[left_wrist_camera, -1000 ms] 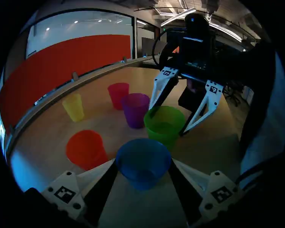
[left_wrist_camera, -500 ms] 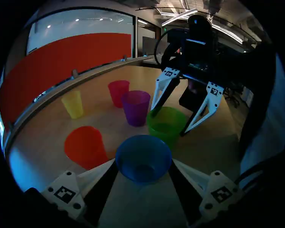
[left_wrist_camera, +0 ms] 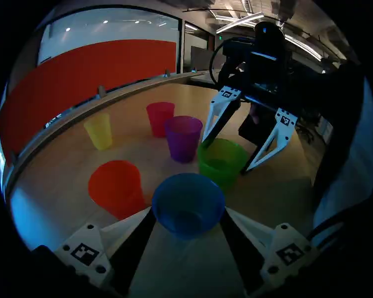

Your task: Pour water

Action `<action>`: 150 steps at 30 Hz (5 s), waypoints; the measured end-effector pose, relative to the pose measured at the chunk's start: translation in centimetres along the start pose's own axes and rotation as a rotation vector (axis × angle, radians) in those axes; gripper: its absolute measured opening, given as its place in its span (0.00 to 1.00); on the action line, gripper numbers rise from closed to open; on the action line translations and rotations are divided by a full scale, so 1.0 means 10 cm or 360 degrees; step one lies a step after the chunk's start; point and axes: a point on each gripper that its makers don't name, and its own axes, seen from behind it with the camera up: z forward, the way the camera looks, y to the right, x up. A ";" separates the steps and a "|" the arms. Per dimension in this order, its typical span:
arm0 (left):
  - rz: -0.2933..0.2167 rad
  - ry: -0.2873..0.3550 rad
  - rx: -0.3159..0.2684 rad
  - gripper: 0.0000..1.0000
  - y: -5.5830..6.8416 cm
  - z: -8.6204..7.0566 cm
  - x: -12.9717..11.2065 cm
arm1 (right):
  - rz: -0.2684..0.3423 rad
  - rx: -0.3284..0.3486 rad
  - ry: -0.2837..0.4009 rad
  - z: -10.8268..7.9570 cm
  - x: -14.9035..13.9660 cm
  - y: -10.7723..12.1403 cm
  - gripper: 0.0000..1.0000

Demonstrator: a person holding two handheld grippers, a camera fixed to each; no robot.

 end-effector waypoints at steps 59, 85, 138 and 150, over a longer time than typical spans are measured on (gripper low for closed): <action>-0.0101 -0.0086 0.0262 0.93 -0.39 -0.77 -0.24 | 0.0093 -0.0190 -0.0054 -0.77 -0.10 0.13 1.00; -0.0194 0.0009 0.0697 0.93 -1.03 -1.28 -0.13 | 0.0377 -0.0483 -0.0086 -1.05 0.02 0.48 1.00; -0.0549 0.0908 0.1533 0.93 -1.63 -1.95 0.20 | 0.0618 -0.1941 0.0777 -2.36 0.29 1.54 1.00; -0.0459 0.0897 0.1627 0.93 -1.64 -1.93 0.13 | 0.0730 -0.1969 0.0846 -2.42 0.09 1.57 0.99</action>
